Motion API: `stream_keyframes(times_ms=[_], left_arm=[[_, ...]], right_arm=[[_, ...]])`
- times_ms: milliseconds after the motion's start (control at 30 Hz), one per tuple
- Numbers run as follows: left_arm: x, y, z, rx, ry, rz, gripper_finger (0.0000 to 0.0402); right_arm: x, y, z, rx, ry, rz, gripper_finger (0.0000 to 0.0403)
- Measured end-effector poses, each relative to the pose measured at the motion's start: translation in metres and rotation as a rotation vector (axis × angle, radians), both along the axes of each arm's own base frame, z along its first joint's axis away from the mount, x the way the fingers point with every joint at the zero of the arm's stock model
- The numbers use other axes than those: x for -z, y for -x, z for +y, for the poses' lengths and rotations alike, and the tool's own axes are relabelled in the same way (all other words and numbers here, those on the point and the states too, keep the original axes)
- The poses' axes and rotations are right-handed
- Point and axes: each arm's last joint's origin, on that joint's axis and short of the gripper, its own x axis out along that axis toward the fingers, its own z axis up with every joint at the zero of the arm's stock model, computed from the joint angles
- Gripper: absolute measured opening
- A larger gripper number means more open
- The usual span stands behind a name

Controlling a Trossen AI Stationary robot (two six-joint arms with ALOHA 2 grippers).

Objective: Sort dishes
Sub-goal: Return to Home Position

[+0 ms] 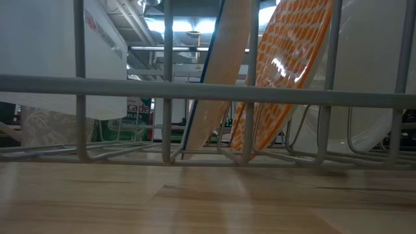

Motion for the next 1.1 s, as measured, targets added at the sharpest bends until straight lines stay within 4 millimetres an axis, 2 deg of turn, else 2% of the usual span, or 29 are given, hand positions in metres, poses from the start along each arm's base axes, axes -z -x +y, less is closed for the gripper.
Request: stream_keyframes(times_ms=[1100], left_arm=[[0.0004, 0.0, 0.0, 0.001, 0.001, 0.003, 0.0008]], right_arm=[[0.0002, 0.0, 0.0, 0.0, 0.0, 0.0, 0.0147]])
